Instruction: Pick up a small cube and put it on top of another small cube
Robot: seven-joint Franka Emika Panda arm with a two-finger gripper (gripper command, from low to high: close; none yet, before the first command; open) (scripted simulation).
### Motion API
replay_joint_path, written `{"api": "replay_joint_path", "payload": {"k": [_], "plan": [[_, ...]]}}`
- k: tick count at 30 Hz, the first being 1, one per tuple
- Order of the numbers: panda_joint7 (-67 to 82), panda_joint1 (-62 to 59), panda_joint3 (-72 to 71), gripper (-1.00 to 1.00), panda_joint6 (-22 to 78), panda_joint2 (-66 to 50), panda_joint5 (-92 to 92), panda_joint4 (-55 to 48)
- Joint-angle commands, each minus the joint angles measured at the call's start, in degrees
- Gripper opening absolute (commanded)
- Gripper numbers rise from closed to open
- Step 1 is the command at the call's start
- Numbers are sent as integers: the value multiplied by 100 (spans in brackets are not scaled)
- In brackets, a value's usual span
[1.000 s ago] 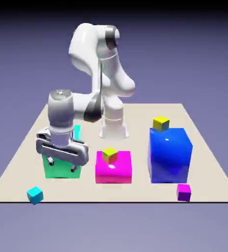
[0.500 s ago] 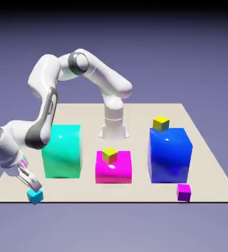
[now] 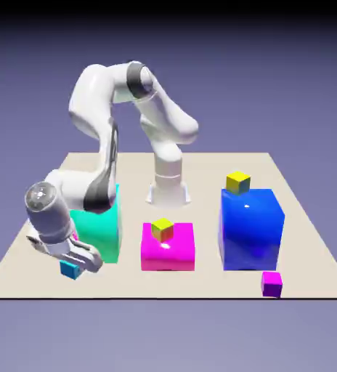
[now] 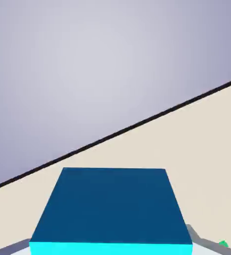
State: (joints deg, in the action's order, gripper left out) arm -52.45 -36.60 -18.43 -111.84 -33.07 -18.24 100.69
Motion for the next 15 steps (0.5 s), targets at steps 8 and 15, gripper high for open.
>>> {"api": "replay_joint_path", "payload": {"k": [8,15], "plan": [[1085,1661,964,-100,-197,1476,138,1472],[2041,3115,1808,-100,-371,2767,275,2760]]}}
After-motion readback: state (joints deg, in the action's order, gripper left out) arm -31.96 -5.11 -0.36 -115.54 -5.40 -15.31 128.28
